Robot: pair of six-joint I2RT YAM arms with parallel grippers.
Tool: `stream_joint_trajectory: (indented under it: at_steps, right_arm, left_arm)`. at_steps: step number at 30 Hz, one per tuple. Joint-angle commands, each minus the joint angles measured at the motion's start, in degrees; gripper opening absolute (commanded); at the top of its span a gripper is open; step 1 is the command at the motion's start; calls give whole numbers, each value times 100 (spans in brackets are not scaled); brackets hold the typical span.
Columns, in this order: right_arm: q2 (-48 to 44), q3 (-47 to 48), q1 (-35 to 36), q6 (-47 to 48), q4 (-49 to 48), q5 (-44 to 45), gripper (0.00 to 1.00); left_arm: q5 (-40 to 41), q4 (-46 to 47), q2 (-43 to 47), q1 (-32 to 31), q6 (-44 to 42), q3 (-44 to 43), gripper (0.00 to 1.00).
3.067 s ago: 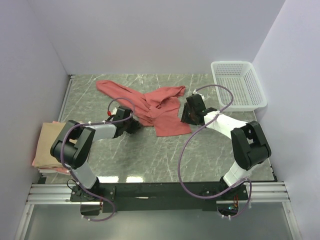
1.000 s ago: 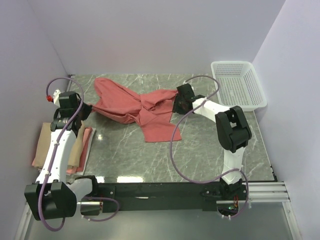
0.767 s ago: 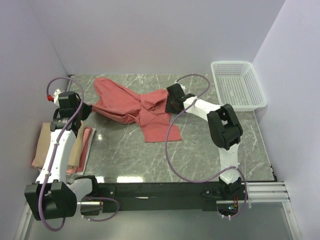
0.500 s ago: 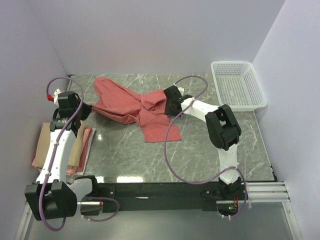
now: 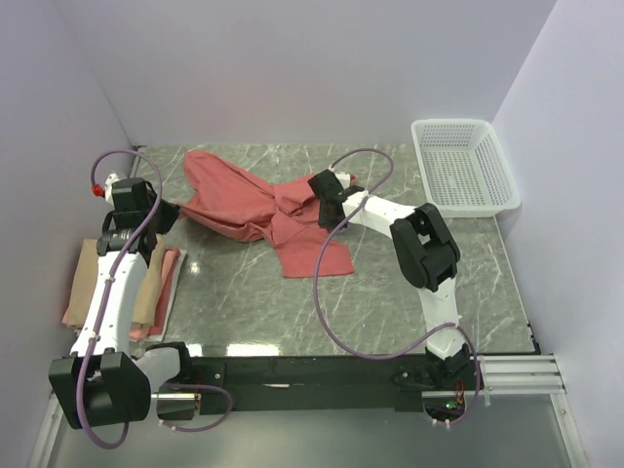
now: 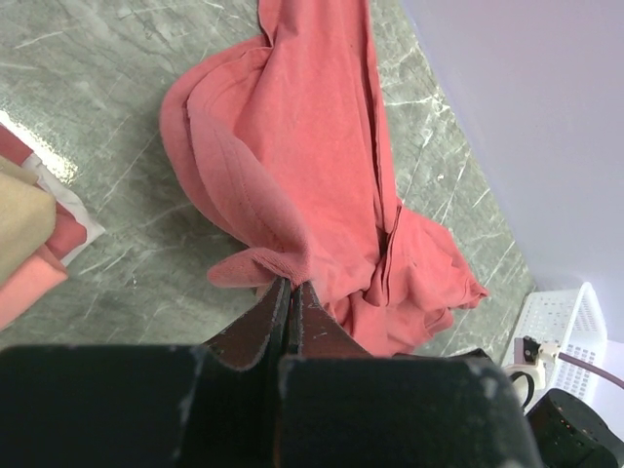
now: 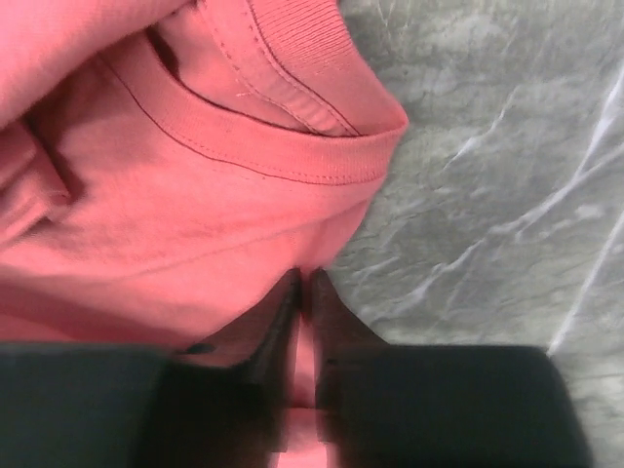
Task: Fold and stack the t-shirts
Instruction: Flatten the tshirt out
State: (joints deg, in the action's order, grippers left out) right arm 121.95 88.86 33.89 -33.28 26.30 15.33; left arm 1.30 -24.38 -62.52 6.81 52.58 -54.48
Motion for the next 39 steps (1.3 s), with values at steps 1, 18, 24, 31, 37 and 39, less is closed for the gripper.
stream_joint_trajectory:
  at_steps: [1, 18, 24, 31, 37, 39]
  right_arm:
    - [119, 114, 30, -74, 155, 92, 12]
    - [-2553, -1160, -1895, 515, 384, 488, 0]
    - [-2518, -1353, -2149, 524, 253, 330, 0]
    - [-2650, -1564, -2185, 515, 244, 261, 28]
    - [-3457, -2598, -2141, 331, -160, 23, 57]
    - [-3844, -2952, -1984, 225, -397, -83, 57]
  left_arm:
    - [-77, 285, 56, 48, -125, -107, 1]
    - [-683, 759, 187, 40, -46, 945, 1]
    - [-763, 1067, 302, -329, 68, 1790, 2]
    - [-219, 954, 617, -1531, 515, 2327, 16]
    - [1125, -127, 1627, -1771, 1306, 2618, 46]
    - [1380, -251, 1813, -1779, 1413, 2688, 48]
